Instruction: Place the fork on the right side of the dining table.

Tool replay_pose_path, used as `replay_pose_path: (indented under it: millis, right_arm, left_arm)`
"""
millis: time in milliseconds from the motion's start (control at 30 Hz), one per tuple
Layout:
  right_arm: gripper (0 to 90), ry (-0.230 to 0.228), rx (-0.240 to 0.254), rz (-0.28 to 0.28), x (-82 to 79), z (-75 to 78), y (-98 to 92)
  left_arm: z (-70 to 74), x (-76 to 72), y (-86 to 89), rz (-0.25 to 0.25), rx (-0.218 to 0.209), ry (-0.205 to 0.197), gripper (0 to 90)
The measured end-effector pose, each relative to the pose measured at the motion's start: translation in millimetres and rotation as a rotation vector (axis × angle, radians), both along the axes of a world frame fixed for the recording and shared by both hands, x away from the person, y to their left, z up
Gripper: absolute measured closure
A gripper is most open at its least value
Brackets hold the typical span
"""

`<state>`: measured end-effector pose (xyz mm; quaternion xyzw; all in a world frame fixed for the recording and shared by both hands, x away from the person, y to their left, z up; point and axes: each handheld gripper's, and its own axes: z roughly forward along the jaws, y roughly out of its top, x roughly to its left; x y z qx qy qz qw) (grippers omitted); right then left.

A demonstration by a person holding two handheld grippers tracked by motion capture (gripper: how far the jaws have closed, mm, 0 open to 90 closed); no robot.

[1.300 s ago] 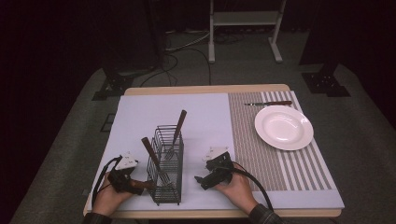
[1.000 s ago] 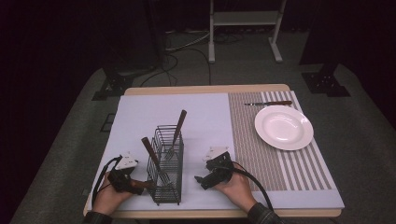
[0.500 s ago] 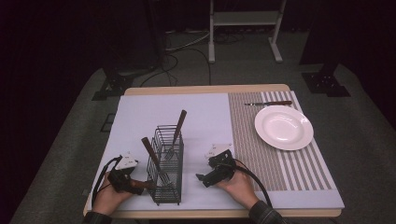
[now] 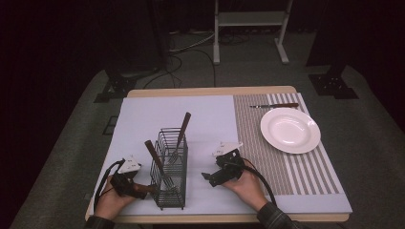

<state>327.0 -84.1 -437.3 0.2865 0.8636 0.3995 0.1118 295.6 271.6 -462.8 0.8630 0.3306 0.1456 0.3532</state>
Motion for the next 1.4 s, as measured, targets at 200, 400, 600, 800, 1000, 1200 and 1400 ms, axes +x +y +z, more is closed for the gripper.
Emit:
replay_pose_path:
  millis: [200,400,600,800,1000,1200,1400]
  right_arm:
    - [1.3,-0.003,0.012,-0.009,3.3,6.8,-4.4]
    - [1.4,-0.005,0.021,-0.013,6.9,13.3,-7.6]
    - [1.4,-0.006,0.035,-0.018,10.3,20.7,-9.4]
    - [1.4,-0.017,0.054,-0.019,13.5,31.4,-12.3]
    - [1.7,-0.032,0.068,-0.023,17.1,39.9,-15.6]
    - [1.7,-0.057,0.091,-0.016,19.1,50.6,-12.6]
    - [1.7,-0.049,0.101,-0.003,21.7,58.4,-5.9]
  left_arm:
    - [0.0,-0.2,-0.1,0.001,-0.001,0.001,0.0]
    - [0.0,-0.1,-0.1,0.002,-0.001,0.002,0.0]
    - [0.0,-0.2,-0.2,0.002,-0.001,0.002,0.0]
    - [0.0,-0.2,-0.2,0.002,-0.001,0.002,0.0]
    - [0.1,-0.1,-0.1,0.001,0.001,0.001,0.0]
    - [0.2,-0.1,-0.1,0.001,0.001,0.001,0.0]
    - [-0.1,-0.2,-0.2,0.002,-0.002,0.002,0.0]
